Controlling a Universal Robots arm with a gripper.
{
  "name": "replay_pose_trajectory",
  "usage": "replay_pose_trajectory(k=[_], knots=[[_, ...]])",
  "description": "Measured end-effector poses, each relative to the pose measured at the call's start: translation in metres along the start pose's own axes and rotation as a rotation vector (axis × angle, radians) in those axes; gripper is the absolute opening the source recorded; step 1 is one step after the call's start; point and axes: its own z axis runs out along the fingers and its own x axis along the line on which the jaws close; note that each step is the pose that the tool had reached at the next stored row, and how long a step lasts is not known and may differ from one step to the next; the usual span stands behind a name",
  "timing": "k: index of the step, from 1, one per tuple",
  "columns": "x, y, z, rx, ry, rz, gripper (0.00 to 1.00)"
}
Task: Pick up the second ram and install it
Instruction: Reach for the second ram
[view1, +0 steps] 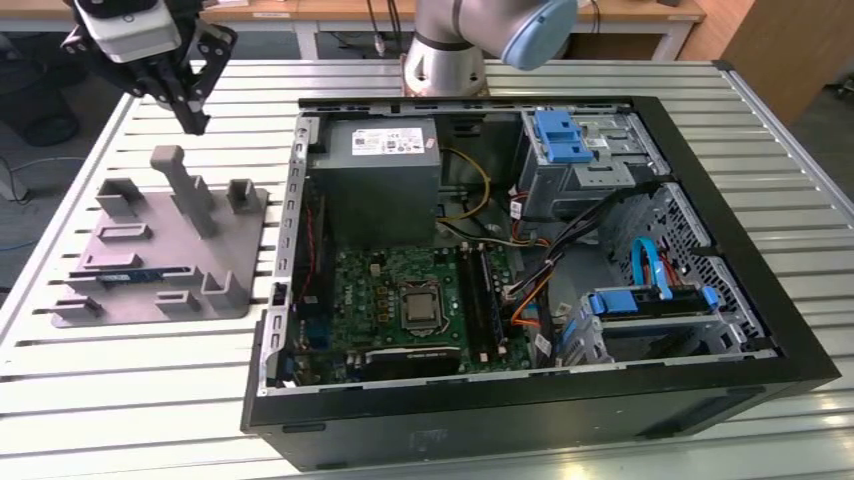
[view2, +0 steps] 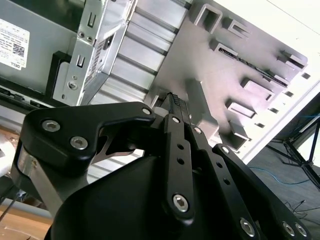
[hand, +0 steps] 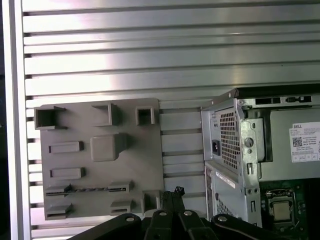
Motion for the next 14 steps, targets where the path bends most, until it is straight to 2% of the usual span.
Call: replay_pose_trajectory(k=[6, 14], knots=[[0.016, -0.0015, 0.0065, 0.0, 0.0001, 0.0, 0.1], [0.0436, -0.004, 0.0165, 0.0, 0.0, 0.0, 0.1]])
